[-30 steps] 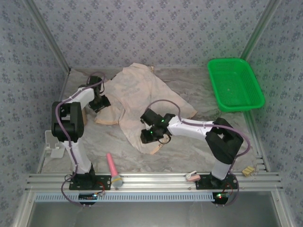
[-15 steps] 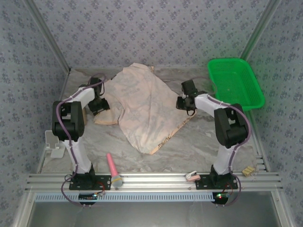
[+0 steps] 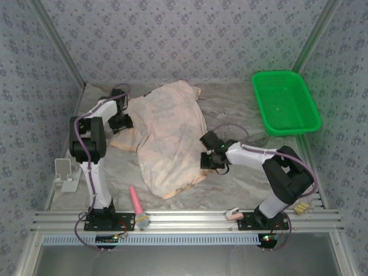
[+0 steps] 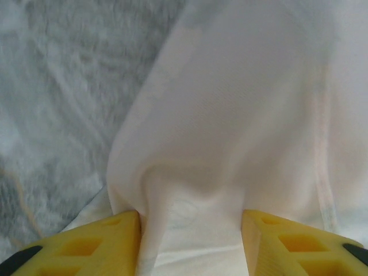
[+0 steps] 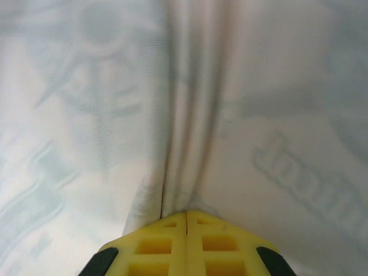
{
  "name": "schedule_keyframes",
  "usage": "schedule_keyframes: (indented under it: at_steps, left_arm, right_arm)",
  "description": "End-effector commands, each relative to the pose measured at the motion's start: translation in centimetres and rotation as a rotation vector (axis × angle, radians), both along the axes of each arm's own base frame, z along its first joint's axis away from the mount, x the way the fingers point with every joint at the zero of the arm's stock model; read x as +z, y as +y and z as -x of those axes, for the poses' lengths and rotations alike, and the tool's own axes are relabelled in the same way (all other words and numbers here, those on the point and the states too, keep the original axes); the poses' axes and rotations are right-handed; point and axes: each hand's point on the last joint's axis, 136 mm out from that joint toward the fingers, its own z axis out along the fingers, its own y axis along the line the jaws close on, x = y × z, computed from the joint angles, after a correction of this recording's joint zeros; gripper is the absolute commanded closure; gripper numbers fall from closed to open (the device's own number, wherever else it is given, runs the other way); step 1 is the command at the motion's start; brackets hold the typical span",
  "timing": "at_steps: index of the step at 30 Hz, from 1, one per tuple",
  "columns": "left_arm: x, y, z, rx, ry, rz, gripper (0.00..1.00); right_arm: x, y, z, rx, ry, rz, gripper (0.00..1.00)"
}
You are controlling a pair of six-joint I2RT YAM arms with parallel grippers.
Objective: Fold the inside-out t-shirt
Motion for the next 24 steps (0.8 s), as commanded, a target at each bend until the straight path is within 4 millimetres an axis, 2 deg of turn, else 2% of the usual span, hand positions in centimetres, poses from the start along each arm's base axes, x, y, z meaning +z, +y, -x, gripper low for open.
schedule_keyframes:
  at_steps: [1,2,4,6,10,13,18,21,24]
  left_arm:
    - [0.5,1.3,-1.2,-0.024,0.02,-0.066,0.5]
    - [0.7,1.3,-1.6,-0.026,0.017,-0.068,0.5]
    - [1.3,0.5,-2.2,-0.05,-0.002,-0.032,0.49]
    - [2.0,-0.4,-2.4,-0.079,-0.019,-0.002,0.47]
    - [3.3,-0.7,-1.1,-0.085,-0.023,0.001,0.46]
    - [4.3,-0.8,0.4,-0.055,-0.032,0.02,0.45]
    - [4.6,-1.2,3.3,0.002,-0.025,0.059,0.45]
    - [4.4,-1.2,4.8,0.037,-0.025,0.069,0.44]
    - [4.1,-1.0,5.8,0.052,-0.026,0.062,0.43]
  right_arm:
    - [4.0,2.9,0.0,0.063,-0.032,-0.113,0.93]
    - [5.1,2.5,-1.5,0.057,-0.086,-0.091,0.91]
    - [7.3,0.2,-5.6,0.019,-0.216,-0.004,0.79]
    - [8.4,-1.6,-9.6,-0.038,-0.298,0.017,0.72]
    - [9.9,-4.2,-17.7,-0.139,-0.378,0.001,0.68]
    - [9.4,-6.1,-22.6,-0.199,-0.404,0.024,0.62]
    - [7.8,-6.6,-29.1,-0.239,-0.411,0.057,0.61]
    - [7.0,-5.8,-31.9,-0.26,-0.419,0.061,0.61]
    - [5.2,-4.8,-33.8,-0.268,-0.396,0.095,0.61]
